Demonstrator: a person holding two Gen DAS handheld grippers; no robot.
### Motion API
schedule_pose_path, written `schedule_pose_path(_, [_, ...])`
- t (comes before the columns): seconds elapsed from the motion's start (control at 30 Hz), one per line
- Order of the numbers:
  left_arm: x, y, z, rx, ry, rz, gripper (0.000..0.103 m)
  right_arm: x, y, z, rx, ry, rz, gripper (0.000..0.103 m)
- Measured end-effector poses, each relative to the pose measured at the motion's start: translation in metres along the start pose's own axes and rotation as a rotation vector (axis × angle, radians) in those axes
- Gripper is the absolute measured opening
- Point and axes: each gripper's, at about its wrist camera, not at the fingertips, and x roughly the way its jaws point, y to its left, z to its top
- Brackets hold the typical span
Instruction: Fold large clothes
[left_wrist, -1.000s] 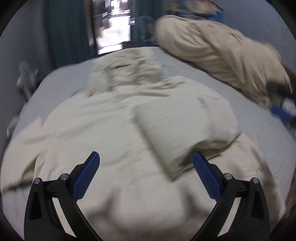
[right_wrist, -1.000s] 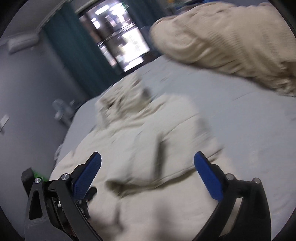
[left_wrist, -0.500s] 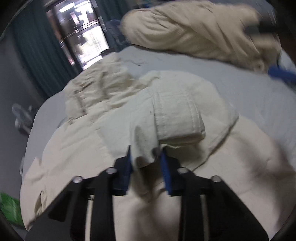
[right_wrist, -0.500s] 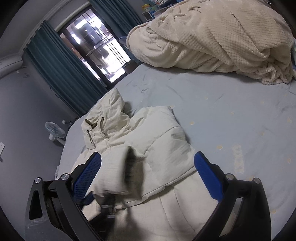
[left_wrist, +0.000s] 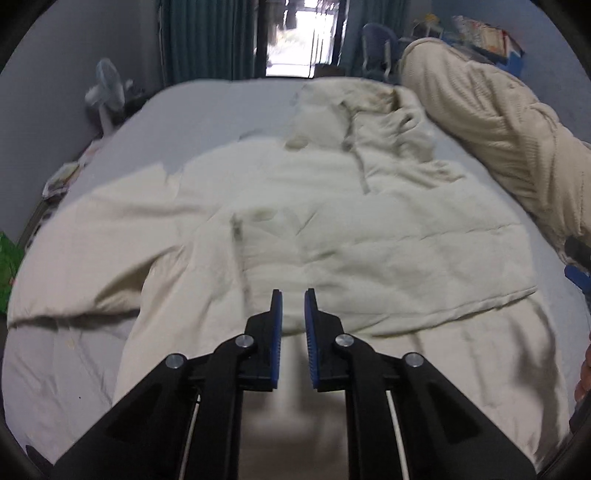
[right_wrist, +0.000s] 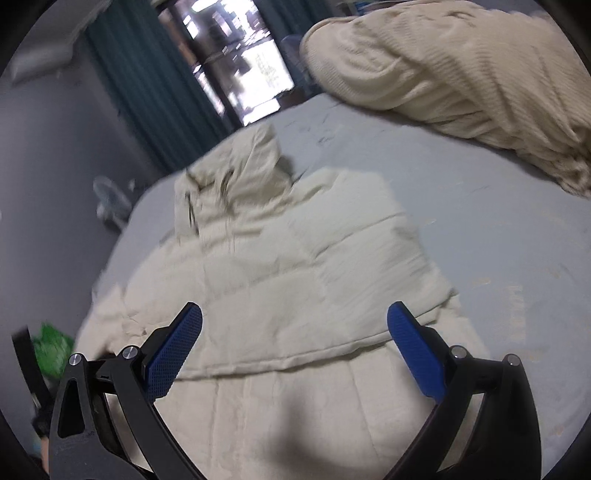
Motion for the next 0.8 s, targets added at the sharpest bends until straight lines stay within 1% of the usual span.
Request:
schedule_pose_path(0.07, [-0.004,0.011,0.001,-0.03,-0.012,0.016,0.01,0.012,0.004,-0.005,-0.05,0.027,-0.025,0.096])
schedule_pose_path(0.13, [-0.013,0.018,0.006,-0.057,-0.045,-0.017,0.01,0.022,0.006,-0.009,-0.089,0.043,-0.055,0.096])
schedule_pose_path(0.2, [-0.012,0.018,0.01,-0.047,-0.05,-0.022,0.011,0.034,0.006,-0.012,-0.13,0.055,-0.088,0.096])
schedule_pose_path(0.23, [-0.009,0.014,0.012,-0.04,-0.047,-0.025,0.015,0.04,0.005,-0.013,-0.142,0.072,-0.099,0.096])
schedule_pose_path(0.27, [-0.004,0.011,0.011,-0.033,-0.037,-0.031,0.024,0.046,0.005,-0.015,-0.148,0.091,-0.105,0.096])
schedule_pose_path(0.3, [0.002,0.006,0.013,-0.027,-0.025,-0.035,0.03,0.05,0.004,-0.014,-0.15,0.105,-0.107,0.096])
schedule_pose_path(0.33, [0.009,0.001,0.012,-0.017,-0.01,-0.034,0.043,0.057,0.002,-0.015,-0.153,0.121,-0.111,0.096])
schedule_pose_path(0.37, [0.016,-0.005,0.01,0.003,-0.005,-0.025,0.05,0.06,0.0,-0.016,-0.158,0.125,-0.115,0.096])
schedule_pose_path(0.43, [0.029,-0.015,0.006,0.048,0.014,0.012,0.056,0.07,-0.003,-0.017,-0.175,0.142,-0.13,0.096])
schedule_pose_path(0.53, [0.044,-0.017,0.0,0.071,0.05,0.022,0.065,0.084,-0.009,-0.021,-0.168,0.184,-0.134,0.096])
schedule_pose_path(0.6, [0.049,-0.012,-0.001,0.048,0.066,0.003,0.066,0.089,-0.008,-0.022,-0.184,0.192,-0.151,0.097])
schedule_pose_path(0.7, [0.04,-0.002,0.003,-0.009,0.049,-0.036,0.066,0.092,-0.004,-0.025,-0.21,0.188,-0.172,0.098])
schedule_pose_path(0.8, [0.021,0.005,0.009,-0.025,0.008,-0.018,0.066,0.089,-0.006,-0.028,-0.204,0.163,-0.16,0.098])
